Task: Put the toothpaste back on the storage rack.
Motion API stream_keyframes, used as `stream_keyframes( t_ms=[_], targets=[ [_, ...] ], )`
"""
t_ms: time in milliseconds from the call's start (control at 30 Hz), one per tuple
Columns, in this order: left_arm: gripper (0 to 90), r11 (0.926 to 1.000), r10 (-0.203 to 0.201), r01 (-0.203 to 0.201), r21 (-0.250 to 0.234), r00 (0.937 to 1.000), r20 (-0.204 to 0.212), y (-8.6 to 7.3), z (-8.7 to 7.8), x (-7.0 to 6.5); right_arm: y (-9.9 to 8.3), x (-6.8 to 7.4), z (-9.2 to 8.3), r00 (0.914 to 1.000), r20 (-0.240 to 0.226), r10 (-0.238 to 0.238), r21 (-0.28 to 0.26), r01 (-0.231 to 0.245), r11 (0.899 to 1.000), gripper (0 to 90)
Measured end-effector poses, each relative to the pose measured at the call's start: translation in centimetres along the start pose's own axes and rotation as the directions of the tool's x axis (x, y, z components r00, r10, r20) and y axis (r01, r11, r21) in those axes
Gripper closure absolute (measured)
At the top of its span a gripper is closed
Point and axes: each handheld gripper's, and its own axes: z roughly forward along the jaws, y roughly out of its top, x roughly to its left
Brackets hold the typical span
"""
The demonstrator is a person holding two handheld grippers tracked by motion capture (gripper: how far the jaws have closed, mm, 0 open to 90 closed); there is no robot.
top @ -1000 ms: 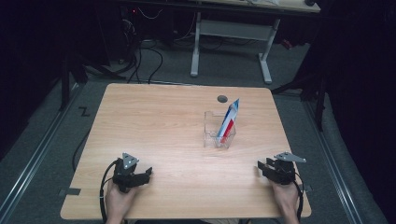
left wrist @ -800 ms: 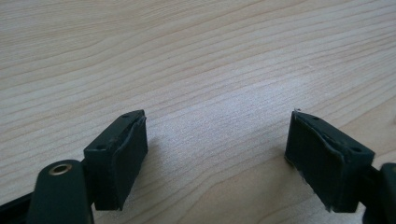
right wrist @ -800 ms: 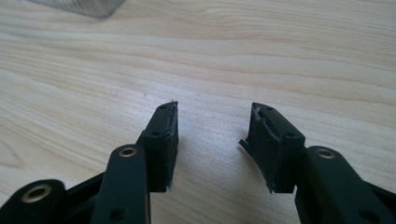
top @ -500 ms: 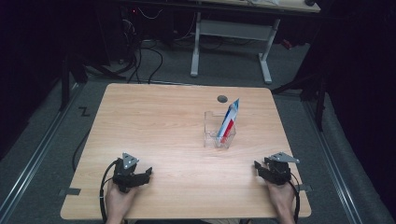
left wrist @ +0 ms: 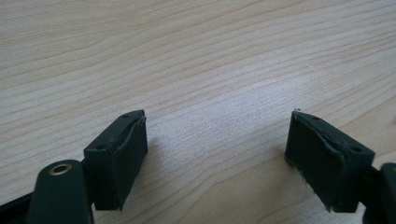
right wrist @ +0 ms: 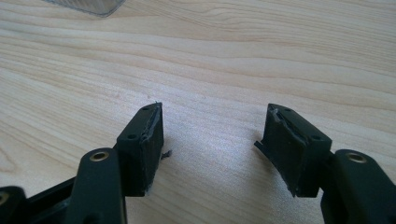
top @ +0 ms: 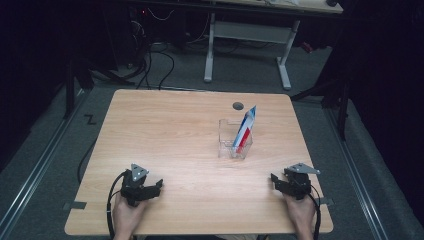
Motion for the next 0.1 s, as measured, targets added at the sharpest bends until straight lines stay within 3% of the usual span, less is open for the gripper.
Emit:
stream_keyframes(
  t_ms=[100],
  targets=[
    [21.0,1.0,-0.001,0.001,0.0,1.0,0.001,0.0,0.0,0.0,0.0,0.01,0.0,1.0,0.001,0.002,0.0,-0.002,1.0,38.1]
  ],
)
